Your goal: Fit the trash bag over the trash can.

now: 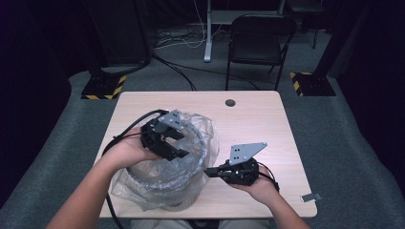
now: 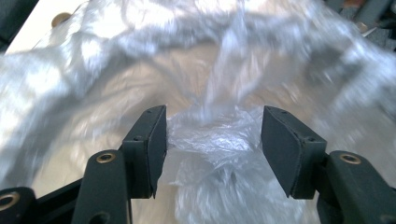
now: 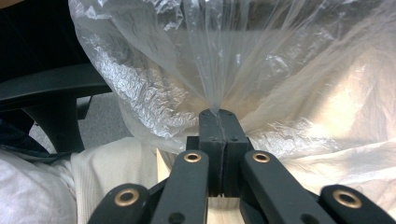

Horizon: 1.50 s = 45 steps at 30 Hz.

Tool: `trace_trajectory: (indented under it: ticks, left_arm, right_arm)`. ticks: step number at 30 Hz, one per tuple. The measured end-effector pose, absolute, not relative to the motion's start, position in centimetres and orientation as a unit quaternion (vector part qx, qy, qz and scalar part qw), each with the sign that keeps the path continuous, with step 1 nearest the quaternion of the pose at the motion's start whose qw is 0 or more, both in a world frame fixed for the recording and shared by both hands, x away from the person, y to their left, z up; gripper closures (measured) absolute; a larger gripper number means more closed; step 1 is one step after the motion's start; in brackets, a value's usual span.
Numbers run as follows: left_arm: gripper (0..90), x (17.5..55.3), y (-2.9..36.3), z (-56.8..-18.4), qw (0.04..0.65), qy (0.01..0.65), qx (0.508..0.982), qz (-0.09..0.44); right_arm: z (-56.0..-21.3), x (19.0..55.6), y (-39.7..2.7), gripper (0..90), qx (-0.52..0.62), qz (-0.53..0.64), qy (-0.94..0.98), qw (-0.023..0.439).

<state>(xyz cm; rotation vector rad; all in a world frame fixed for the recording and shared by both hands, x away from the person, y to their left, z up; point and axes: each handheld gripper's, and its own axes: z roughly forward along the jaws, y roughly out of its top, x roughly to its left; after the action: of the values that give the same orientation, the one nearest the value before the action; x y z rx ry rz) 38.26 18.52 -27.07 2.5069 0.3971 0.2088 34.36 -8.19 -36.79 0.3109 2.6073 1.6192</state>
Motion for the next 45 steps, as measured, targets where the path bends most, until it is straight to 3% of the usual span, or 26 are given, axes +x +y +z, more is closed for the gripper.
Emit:
trace_trajectory:
  ticks: [5, 11, 13, 18, 23, 26, 31, 33, 37, 41, 45]
  left_arm:
    - [43.7, 38.0, 20.5, -27.1, 0.297, 0.18, 0.935, 0.076]
    - [39.8, 37.6, 20.1, -26.2, 0.363, 0.15, 0.916, 0.087]
    - [39.4, 37.6, 19.5, -26.2, 0.362, 0.152, 0.915, 0.09]
    - [40.9, 38.5, 18.8, -26.6, 0.35, 0.176, 0.913, 0.11]
    - [41.2, 40.0, 17.9, -27.6, 0.351, 0.196, 0.91, 0.104]
    - [41.3, 40.7, 17.1, -28.5, 0.34, 0.198, 0.915, 0.087]
    - [41.8, 41.2, 15.8, -30.3, 0.313, 0.184, 0.93, 0.064]
    - [42.0, 41.3, 15.4, -30.7, 0.304, 0.18, 0.934, 0.054]
    - [42.5, 41.4, 15.2, -31.2, 0.292, 0.178, 0.938, 0.048]
    - [42.5, 41.3, 15.2, -31.3, 0.283, 0.178, 0.941, 0.044]
    - [42.0, 40.4, 15.8, -29.1, 0.307, 0.174, 0.932, 0.077]
  right_arm:
    - [-36.8, 34.4, -8.1, 90.0, 0.101, 0.523, 0.846, 0.028]
    - [-36.7, 34.4, -7.9, 89.3, 0.095, 0.523, 0.847, 0.025]
    - [-36.4, 34.4, -8.1, 78.1, 0.091, 0.522, 0.848, 0.024]
    - [-35.0, 34.7, -10.1, 64.2, 0.116, 0.564, 0.816, 0.052]
    - [-34.7, 35.0, -10.8, 57.0, 0.133, 0.6, 0.785, 0.083]
    - [-34.8, 35.0, -10.4, 47.5, 0.126, 0.603, 0.781, 0.102]
    - [-35.6, 35.1, -9.1, 42.0, 0.115, 0.603, 0.785, 0.079]
    - [-35.8, 35.0, -8.7, 42.3, 0.113, 0.6, 0.789, 0.073]
    - [-36.2, 35.0, -8.1, 52.5, 0.107, 0.592, 0.796, 0.059]
    - [-36.3, 35.1, -8.3, 73.5, 0.118, 0.592, 0.797, 0.035]
    - [-36.4, 35.1, -8.3, 86.5, 0.114, 0.582, 0.805, 0.033]
